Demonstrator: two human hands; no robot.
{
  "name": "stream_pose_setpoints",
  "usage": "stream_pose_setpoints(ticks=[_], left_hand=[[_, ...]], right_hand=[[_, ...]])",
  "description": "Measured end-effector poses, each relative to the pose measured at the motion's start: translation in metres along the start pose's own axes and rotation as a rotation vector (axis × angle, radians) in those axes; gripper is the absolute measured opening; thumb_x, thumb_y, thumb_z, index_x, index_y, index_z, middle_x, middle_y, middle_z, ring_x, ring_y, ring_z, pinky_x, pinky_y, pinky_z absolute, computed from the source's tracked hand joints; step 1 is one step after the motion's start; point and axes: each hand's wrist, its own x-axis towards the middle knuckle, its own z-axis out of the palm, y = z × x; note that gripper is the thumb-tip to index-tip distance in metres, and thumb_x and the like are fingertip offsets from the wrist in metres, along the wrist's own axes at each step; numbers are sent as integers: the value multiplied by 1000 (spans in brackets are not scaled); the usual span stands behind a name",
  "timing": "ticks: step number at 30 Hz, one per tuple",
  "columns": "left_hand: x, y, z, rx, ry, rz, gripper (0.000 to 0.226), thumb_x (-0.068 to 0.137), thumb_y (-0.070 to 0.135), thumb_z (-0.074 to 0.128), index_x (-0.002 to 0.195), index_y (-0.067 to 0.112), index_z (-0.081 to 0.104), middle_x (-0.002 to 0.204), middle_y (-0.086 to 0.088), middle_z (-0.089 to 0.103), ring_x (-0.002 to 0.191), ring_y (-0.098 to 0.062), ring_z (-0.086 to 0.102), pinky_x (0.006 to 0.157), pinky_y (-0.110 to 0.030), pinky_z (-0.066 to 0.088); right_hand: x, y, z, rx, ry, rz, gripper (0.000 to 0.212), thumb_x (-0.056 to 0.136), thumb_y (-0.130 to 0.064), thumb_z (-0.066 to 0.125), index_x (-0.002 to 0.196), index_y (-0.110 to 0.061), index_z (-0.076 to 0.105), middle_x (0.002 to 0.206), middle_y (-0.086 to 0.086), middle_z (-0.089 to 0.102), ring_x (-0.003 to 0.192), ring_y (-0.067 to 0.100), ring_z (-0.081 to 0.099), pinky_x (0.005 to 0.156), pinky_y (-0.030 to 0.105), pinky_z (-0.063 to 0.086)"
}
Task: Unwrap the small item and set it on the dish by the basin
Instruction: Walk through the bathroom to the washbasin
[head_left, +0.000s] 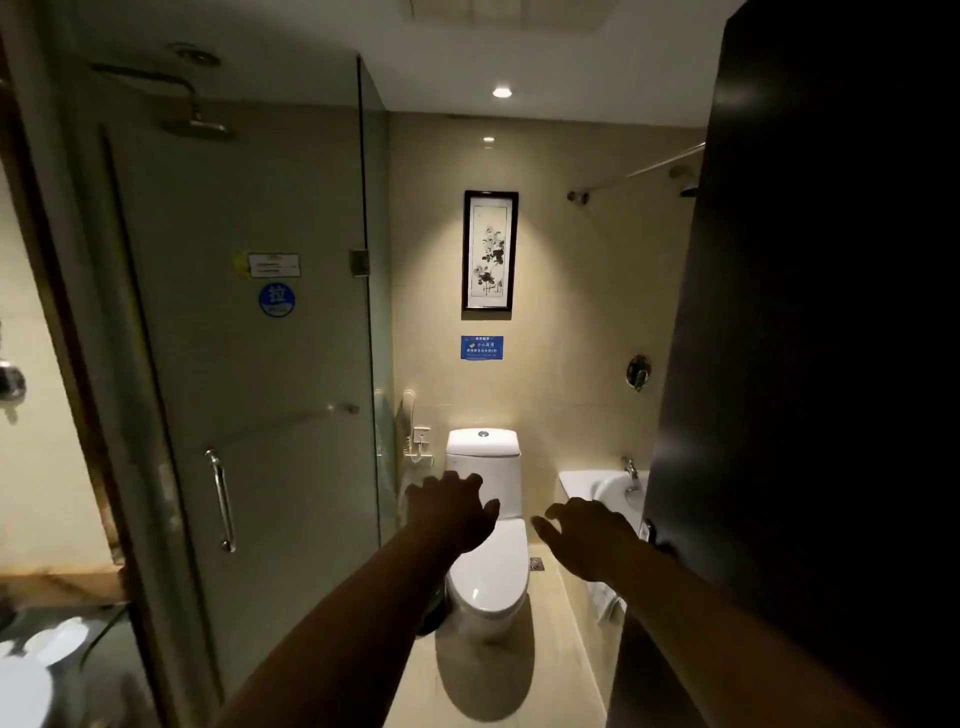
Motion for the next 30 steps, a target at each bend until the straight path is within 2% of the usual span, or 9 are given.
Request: stream_pose_setpoints(ticks=[8,12,19,26,30], left_hand=[[20,9,24,24,-18,59,57,96,58,43,143,25,43,131,-10,57,118,-34,56,101,-49,41],[44,10,36,2,-43,0,55,94,55,47,141,26,45,132,-7,56,121,-31,53,101,-48,38],[101,20,47,48,-58,-44,58,94,57,47,142,26,43,137,-10,54,123,-33,53,105,-52,37],[152,23,78,-276,-149,-118,62,93,58,51,147,29,41,146,-10,49,128,-30,51,104,-49,45],[190,12,89,-146,-124,-89,59,93,60,47,146,35,40,144,-6,50,128,-29,51,105,-49,41]], right_hand=[[25,-1,12,-54,-11,3,59,98,-64,25,136,-26,51,137,4,58,125,26,54,105,46,42],[48,-1,24,-84,-23,-20,58,99,-61,25,137,-22,46,135,6,57,124,28,53,104,46,42],[112,13,37,-41,-9,-99,56,99,-60,27,132,-22,49,129,5,60,121,27,56,105,46,43],[167,25,64,-41,-63,-115,57,99,-60,26,135,-22,48,133,7,58,124,30,54,104,50,40],[199,20,82,-50,-87,-108,58,99,-61,24,138,-23,45,135,7,57,125,30,53,104,50,39]])
